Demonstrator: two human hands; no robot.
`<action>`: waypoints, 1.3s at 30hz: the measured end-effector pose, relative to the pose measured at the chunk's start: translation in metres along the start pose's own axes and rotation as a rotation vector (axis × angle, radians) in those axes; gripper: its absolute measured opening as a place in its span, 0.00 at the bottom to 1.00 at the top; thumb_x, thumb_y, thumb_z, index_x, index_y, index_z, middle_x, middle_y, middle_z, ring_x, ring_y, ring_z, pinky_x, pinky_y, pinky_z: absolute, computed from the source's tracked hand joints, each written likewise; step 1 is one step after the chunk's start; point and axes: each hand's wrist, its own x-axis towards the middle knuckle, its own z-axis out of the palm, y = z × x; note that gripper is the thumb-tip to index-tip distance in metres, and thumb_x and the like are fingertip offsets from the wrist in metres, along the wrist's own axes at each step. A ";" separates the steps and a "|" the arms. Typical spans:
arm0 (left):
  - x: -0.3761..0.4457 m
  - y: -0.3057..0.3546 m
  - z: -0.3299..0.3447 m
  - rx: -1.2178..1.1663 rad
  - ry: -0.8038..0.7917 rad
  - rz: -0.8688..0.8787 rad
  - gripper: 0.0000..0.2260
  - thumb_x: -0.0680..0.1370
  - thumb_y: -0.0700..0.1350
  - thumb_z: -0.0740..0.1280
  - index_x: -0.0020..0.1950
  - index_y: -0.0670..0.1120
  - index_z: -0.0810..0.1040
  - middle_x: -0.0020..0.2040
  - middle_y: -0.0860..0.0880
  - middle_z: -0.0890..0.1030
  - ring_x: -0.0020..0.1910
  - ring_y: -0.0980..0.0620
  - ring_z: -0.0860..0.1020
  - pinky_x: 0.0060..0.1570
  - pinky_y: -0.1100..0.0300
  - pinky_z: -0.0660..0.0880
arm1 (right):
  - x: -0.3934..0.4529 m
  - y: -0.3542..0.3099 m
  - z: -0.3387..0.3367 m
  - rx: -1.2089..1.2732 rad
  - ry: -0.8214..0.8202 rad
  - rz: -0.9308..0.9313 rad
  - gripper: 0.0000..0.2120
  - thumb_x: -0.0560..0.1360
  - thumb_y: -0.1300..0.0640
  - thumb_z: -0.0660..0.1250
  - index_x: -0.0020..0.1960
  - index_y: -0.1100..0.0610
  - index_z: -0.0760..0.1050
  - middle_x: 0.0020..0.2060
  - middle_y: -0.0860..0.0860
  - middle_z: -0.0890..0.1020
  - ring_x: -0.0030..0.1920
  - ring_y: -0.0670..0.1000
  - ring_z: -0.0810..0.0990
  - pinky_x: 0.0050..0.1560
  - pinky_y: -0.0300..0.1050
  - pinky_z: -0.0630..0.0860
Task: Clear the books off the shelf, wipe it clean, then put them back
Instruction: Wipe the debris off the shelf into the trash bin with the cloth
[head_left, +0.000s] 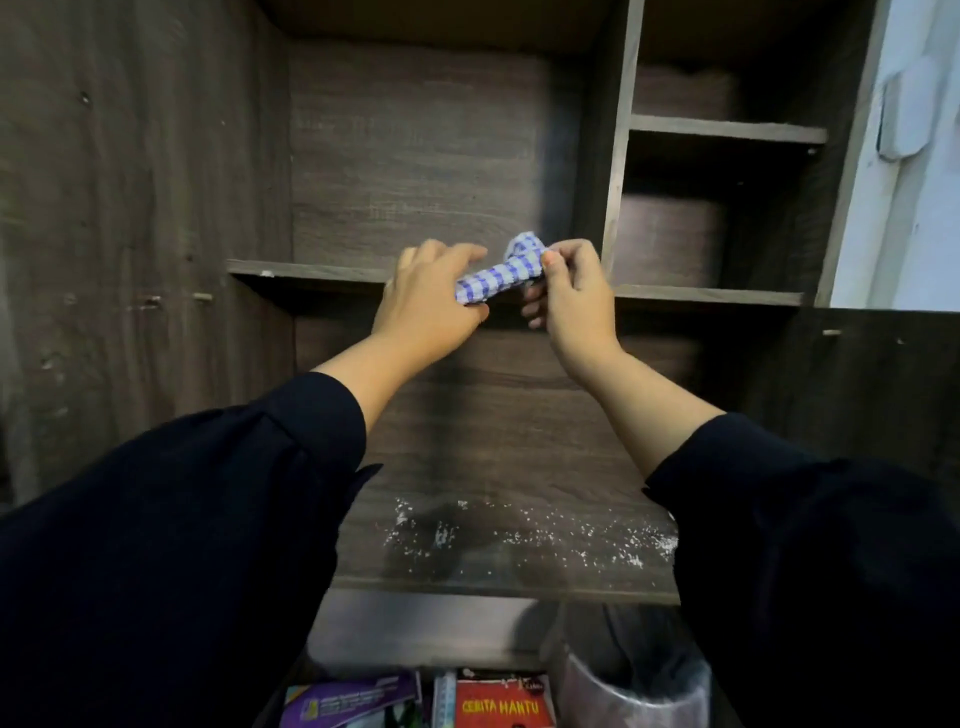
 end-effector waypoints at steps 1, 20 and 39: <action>-0.013 -0.005 0.002 -0.031 -0.038 0.015 0.24 0.71 0.45 0.72 0.66 0.53 0.74 0.60 0.48 0.76 0.61 0.48 0.72 0.61 0.53 0.70 | -0.012 0.006 0.003 0.004 -0.029 0.020 0.10 0.81 0.55 0.56 0.41 0.46 0.68 0.31 0.50 0.77 0.29 0.46 0.76 0.27 0.38 0.72; -0.149 -0.164 0.123 0.096 -0.184 -0.729 0.16 0.77 0.41 0.58 0.61 0.51 0.78 0.54 0.41 0.83 0.50 0.41 0.81 0.46 0.56 0.78 | -0.103 0.234 -0.003 -0.498 -0.401 0.605 0.09 0.76 0.66 0.62 0.41 0.54 0.74 0.42 0.54 0.80 0.34 0.46 0.75 0.29 0.30 0.69; -0.137 -0.113 0.249 -0.499 -0.335 -0.900 0.10 0.78 0.39 0.62 0.53 0.43 0.83 0.50 0.42 0.84 0.51 0.45 0.81 0.49 0.59 0.75 | -0.122 0.264 0.006 -0.916 -0.590 0.549 0.14 0.74 0.61 0.61 0.54 0.55 0.81 0.55 0.55 0.83 0.57 0.55 0.80 0.57 0.43 0.75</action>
